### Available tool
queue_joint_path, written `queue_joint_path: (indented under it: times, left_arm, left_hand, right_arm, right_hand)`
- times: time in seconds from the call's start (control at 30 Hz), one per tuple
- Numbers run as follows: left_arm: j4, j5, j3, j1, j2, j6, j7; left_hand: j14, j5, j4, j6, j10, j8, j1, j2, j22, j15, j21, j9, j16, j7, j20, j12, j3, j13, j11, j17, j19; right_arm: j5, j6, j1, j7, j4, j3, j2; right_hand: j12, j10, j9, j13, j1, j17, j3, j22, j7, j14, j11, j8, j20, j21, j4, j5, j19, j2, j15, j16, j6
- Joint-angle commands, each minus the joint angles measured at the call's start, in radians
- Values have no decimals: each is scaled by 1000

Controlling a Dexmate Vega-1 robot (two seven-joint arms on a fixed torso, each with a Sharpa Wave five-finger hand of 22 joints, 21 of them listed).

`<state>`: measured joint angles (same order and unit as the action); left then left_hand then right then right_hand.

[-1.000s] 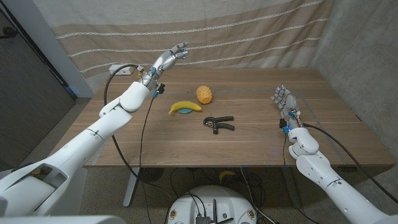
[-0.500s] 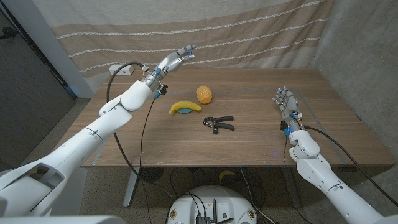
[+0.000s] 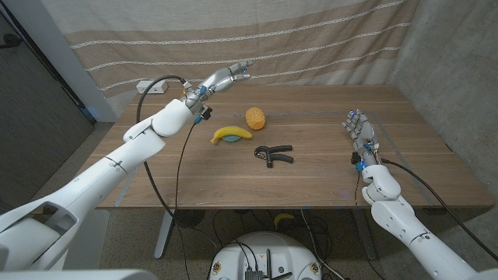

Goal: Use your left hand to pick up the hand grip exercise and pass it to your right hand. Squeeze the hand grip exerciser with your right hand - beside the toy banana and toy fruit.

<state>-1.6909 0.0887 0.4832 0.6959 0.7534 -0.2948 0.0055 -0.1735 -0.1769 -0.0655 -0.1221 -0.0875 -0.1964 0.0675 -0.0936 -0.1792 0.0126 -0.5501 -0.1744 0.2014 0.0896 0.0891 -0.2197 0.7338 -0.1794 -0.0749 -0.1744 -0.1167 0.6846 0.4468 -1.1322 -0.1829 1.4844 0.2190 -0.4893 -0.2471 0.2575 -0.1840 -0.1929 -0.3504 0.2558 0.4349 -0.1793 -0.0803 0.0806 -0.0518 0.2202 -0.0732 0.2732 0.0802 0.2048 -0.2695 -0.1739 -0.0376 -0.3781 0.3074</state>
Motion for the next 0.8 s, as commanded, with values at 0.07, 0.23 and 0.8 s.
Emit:
queue_joint_path:
  times: [0.07, 0.23, 0.8]
  left_arm:
    - [-40, 31, 14, -2, 30, 40, -49]
    - [-58, 39, 17, -1, 42, 62, -67]
    - [-136, 69, 19, 16, 91, 142, -113]
  left_hand:
    - [-5, 1, -11, -9, -13, 1, -5, -11, -4, 0, 7, -6, -5, -1, 4, 0, 1, -5, 1, -2, -4]
    - [-5, 1, -13, -12, -13, 1, -5, -11, -4, 1, 8, -6, -6, -3, 3, 1, 1, -5, 0, -2, -4]
    - [-7, 2, -28, -38, -25, -5, -1, -10, -5, 5, 15, -7, -9, 4, 2, 2, 5, -6, 1, -2, -1]
  right_arm:
    - [-5, 14, -19, -7, 10, -3, 5]
    - [-8, 20, -28, -10, 16, -5, 6]
    - [-12, 41, -54, -14, 26, -7, 15]
  right_hand:
    - [3, 8, -2, -3, 2, 3, 5, -2, -1, 11, 1, -5, 2, -4, 5, 4, -8, 2, -4, 5, 7]
    - [4, 10, -2, -4, 3, 3, 6, -2, -1, 12, 2, -5, 2, -5, 5, 4, -8, 2, -4, 4, 7]
    - [6, 17, -2, -4, 4, 5, 8, -2, -1, 14, -1, -7, 3, -8, 7, 5, -8, 2, -4, 5, 12]
